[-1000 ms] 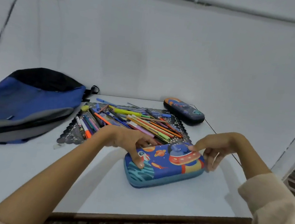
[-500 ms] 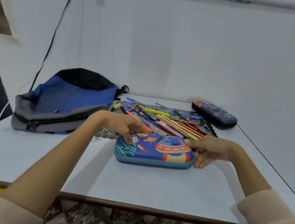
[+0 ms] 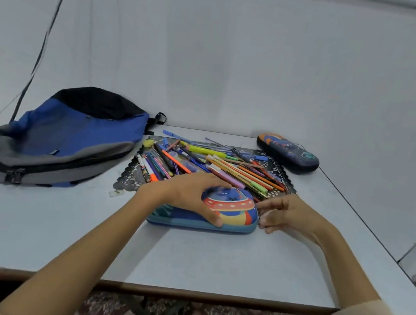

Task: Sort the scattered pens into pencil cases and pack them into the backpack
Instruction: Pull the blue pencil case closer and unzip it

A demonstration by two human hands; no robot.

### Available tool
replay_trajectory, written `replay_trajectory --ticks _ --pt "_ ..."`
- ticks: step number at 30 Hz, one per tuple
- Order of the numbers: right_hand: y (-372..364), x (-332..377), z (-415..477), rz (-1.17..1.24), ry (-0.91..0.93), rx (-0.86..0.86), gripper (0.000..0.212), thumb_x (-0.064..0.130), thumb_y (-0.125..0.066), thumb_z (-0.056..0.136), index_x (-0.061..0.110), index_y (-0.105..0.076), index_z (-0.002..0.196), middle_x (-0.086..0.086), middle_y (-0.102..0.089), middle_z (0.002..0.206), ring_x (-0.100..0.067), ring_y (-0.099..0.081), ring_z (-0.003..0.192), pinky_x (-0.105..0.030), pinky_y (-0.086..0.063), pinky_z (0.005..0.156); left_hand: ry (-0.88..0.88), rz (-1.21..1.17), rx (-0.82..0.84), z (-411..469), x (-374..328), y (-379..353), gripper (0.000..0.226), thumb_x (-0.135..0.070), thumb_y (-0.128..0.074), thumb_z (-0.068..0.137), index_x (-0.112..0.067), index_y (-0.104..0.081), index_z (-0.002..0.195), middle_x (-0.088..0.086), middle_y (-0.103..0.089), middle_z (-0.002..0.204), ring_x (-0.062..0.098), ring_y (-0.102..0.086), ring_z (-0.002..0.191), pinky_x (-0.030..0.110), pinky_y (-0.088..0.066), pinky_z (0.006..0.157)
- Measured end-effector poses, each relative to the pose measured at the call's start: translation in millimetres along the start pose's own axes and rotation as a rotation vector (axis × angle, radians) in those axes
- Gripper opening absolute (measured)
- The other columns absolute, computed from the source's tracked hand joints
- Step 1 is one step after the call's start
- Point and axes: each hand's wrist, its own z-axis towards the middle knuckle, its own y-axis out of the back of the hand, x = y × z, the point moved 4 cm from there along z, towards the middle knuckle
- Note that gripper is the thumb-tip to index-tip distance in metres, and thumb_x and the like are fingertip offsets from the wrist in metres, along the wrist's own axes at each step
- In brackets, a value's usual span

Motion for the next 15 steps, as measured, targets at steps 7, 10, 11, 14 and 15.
replay_trajectory --ticks 7,10,11,14,15 --pt "-3.9 5.4 -14.0 -0.180 0.155 -0.206 0.009 -0.004 -0.076 0.075 0.004 -0.074 0.073 -0.009 -0.069 0.063 -0.010 -0.060 0.051 -0.022 -0.048 0.048 -0.046 0.033 -0.114 -1.3 10.8 -4.3 0.081 -0.071 -0.068 0.071 -0.043 -0.040 0.142 -0.020 -0.046 0.136 0.004 -0.044 0.120 0.033 -0.044 0.100" --pt "-8.6 1.6 -22.9 -0.174 0.173 -0.269 0.009 -0.002 -0.079 0.074 0.003 -0.074 0.069 -0.004 -0.069 0.062 -0.006 -0.061 0.058 -0.016 -0.050 0.057 -0.052 0.020 -0.169 -2.8 14.8 -7.0 0.084 -0.079 -0.062 0.066 -0.045 -0.041 0.140 -0.020 -0.048 0.133 0.003 -0.046 0.117 0.034 -0.047 0.097" --pt "-11.1 -1.2 -25.6 -0.111 0.155 -0.238 0.007 -0.004 -0.078 0.074 -0.001 -0.072 0.070 -0.010 -0.070 0.065 -0.010 -0.063 0.062 -0.019 -0.053 0.061 -0.055 0.021 -0.172 -2.2 15.2 -7.5 0.085 -0.081 -0.060 0.065 -0.046 -0.041 0.140 -0.020 -0.048 0.133 0.003 -0.046 0.117 0.034 -0.047 0.097" --pt "-24.5 -3.3 -35.4 -0.033 0.121 -0.138 0.006 -0.007 -0.077 0.073 -0.004 -0.072 0.072 -0.023 -0.070 0.074 -0.021 -0.064 0.066 -0.029 -0.057 0.068 -0.052 0.023 -0.165 -2.2 15.2 -8.4 0.084 -0.080 -0.061 0.066 -0.046 -0.040 0.140 -0.020 -0.047 0.133 0.002 -0.045 0.117 0.033 -0.047 0.097" --pt "-31.2 -1.3 -37.8 -0.054 0.128 -0.128 0.007 -0.006 -0.078 0.072 -0.003 -0.073 0.072 -0.023 -0.069 0.074 -0.020 -0.063 0.065 -0.028 -0.055 0.066 -0.054 0.024 -0.165 -2.0 14.8 -8.3 0.083 -0.078 -0.063 0.067 -0.046 -0.040 0.140 -0.020 -0.047 0.134 0.002 -0.045 0.117 0.032 -0.046 0.098"
